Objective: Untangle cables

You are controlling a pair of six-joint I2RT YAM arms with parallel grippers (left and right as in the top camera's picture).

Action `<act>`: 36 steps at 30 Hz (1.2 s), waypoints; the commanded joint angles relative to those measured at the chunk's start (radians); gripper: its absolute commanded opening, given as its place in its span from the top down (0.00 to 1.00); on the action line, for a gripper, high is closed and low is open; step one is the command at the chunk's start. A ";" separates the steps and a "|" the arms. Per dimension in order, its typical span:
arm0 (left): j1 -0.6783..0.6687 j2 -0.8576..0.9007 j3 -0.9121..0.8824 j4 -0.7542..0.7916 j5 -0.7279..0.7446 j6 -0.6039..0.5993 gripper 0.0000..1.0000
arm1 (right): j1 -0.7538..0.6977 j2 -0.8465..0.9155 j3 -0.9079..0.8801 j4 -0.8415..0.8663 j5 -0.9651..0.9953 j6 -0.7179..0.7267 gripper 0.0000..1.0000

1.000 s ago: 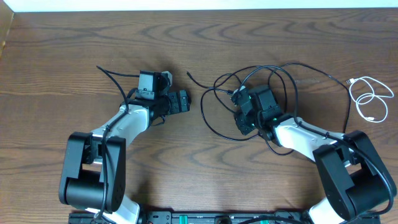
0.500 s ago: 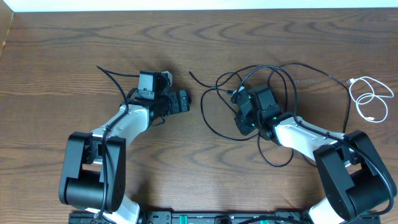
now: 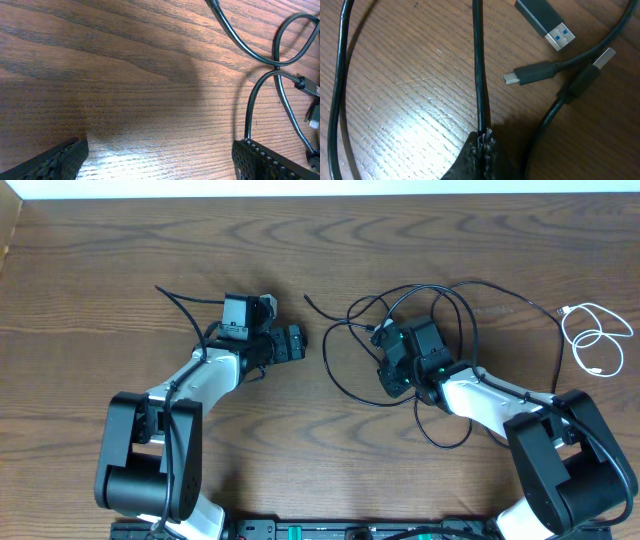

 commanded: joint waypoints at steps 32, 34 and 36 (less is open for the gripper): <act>0.001 -0.006 -0.005 0.000 -0.003 -0.002 0.02 | 0.005 0.020 -0.008 -0.019 -0.002 -0.010 0.85; 0.001 -0.006 -0.005 0.000 -0.003 -0.002 0.02 | 0.005 0.020 -0.008 -0.020 -0.001 -0.011 0.84; 0.001 -0.006 -0.005 0.000 -0.003 -0.002 0.02 | 0.005 0.020 -0.008 -0.020 -0.001 -0.011 0.84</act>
